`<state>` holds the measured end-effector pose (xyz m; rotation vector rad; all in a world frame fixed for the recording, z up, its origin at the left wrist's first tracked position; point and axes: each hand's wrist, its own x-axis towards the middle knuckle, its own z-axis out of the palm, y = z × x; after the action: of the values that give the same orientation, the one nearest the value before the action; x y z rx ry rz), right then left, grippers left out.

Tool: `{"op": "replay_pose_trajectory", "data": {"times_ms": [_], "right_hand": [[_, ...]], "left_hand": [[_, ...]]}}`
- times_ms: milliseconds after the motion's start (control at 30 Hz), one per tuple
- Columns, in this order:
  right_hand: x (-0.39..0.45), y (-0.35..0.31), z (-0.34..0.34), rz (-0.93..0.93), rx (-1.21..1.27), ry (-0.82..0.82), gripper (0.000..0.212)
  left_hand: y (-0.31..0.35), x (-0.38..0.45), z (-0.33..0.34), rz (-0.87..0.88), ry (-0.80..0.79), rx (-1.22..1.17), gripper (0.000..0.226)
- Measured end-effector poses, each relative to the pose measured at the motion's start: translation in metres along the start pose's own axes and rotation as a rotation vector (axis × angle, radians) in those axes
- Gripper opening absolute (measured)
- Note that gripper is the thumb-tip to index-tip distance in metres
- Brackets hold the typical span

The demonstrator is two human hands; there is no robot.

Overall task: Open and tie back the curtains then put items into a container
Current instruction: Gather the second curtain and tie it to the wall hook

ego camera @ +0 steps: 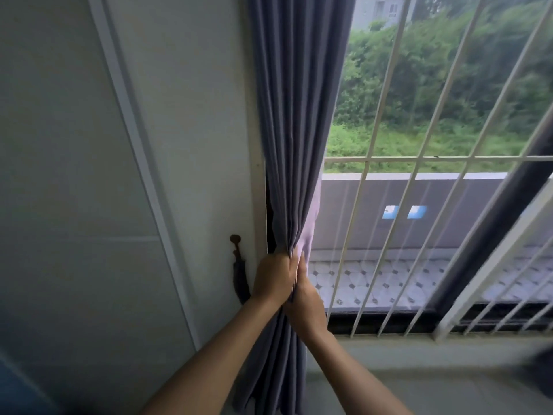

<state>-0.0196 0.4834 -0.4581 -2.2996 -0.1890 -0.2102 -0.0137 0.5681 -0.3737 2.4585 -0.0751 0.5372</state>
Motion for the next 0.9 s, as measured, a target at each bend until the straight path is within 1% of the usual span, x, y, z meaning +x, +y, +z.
{"op": "replay_pose_trajectory", "data": {"times_ms": [100, 167, 233, 333, 433, 567, 633, 700, 767, 833, 900], "right_hand": [[-0.002, 0.007, -0.008, 0.037, -0.038, 0.007, 0.084], [-0.002, 0.013, -0.009, 0.016, -0.111, 0.007, 0.078], [-0.001, 0.019, -0.008, -0.013, -0.185, 0.009, 0.077], [-0.008, 0.024, -0.004, -0.057, -0.225, 0.028, 0.080], [-0.013, 0.026, -0.004, -0.072, -0.219, 0.016, 0.075], [-0.014, 0.034, -0.009, -0.098, -0.283, -0.023, 0.070], [-0.013, 0.036, -0.014, -0.098, -0.250, -0.017, 0.062], [-0.011, 0.038, -0.018, -0.097, -0.166, 0.021, 0.058], [-0.008, 0.043, -0.016, -0.090, -0.114, 0.051, 0.054], [-0.004, 0.049, -0.014, -0.040, -0.102, 0.056, 0.047], [-0.001, 0.052, -0.011, 0.009, -0.200, 0.072, 0.034]], "left_hand": [[0.009, -0.001, 0.005, -0.049, 0.035, -0.055, 0.042], [0.015, -0.003, 0.006, -0.074, 0.042, -0.082, 0.037], [0.017, -0.005, 0.006, -0.081, 0.069, -0.080, 0.038], [0.023, -0.009, 0.001, -0.090, 0.099, -0.025, 0.046], [0.023, -0.010, -0.002, -0.122, 0.069, -0.019, 0.049], [0.023, -0.011, -0.005, -0.106, 0.038, -0.043, 0.048], [0.026, -0.009, -0.007, -0.108, -0.008, -0.042, 0.050], [0.026, -0.003, -0.006, -0.104, -0.073, -0.043, 0.051], [0.028, 0.005, -0.004, -0.075, -0.111, 0.042, 0.052], [0.032, 0.012, -0.002, -0.018, -0.146, 0.147, 0.050], [0.038, 0.018, 0.003, 0.080, -0.195, 0.320, 0.040]]}}
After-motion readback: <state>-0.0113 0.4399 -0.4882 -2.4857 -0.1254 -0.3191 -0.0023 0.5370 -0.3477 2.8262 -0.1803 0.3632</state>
